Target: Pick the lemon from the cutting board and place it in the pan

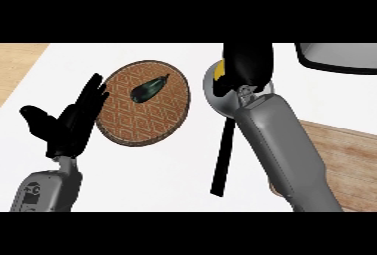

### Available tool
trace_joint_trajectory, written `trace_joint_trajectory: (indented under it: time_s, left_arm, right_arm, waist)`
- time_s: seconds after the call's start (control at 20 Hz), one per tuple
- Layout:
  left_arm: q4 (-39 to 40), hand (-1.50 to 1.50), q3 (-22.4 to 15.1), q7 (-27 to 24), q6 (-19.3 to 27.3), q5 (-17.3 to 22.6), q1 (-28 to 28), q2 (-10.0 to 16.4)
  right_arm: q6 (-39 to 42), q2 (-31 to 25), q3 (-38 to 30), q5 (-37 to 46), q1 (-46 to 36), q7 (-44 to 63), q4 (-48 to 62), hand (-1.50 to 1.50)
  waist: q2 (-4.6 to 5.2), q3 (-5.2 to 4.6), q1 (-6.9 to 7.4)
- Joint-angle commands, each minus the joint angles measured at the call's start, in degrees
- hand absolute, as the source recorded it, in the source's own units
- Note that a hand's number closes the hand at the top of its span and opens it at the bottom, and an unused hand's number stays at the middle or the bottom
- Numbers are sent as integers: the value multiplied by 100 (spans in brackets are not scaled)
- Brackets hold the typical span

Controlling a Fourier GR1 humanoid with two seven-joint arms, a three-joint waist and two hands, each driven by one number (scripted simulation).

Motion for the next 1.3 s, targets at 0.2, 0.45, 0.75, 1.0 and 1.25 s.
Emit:
trace_joint_trajectory:
  time_s: [0.2, 0.45, 0.75, 1.0, 1.25]
  left_arm:
    - [141, 0, 94, 116, -75, 134, -377, 27]
    - [158, 0, 90, -164, 145, -117, -139, -34]
    - [19, 0, 159, -237, 162, -59, 270, -89]
    - [304, 0, 580, -313, -76, 226, 86, 200]
    - [52, 0, 395, -157, 119, 40, 83, 51]
  right_arm:
    - [-238, 72, 654, -548, -1741, 2905, 1051, 150]
    - [-976, 72, 764, -1008, -2236, 3387, 1822, 150]
    - [-1824, 71, 584, -904, -2073, 3107, 2245, 150]
    - [-2810, 50, 170, -650, -1683, 2430, 2890, 150]
    - [-3582, -158, -270, -1020, -1538, 1178, 3590, 150]
  waist:
    - [131, 24, 106]
    - [100, 35, -201]
    - [56, 44, -496]
    - [70, 45, -592]
    - [74, 48, -582]
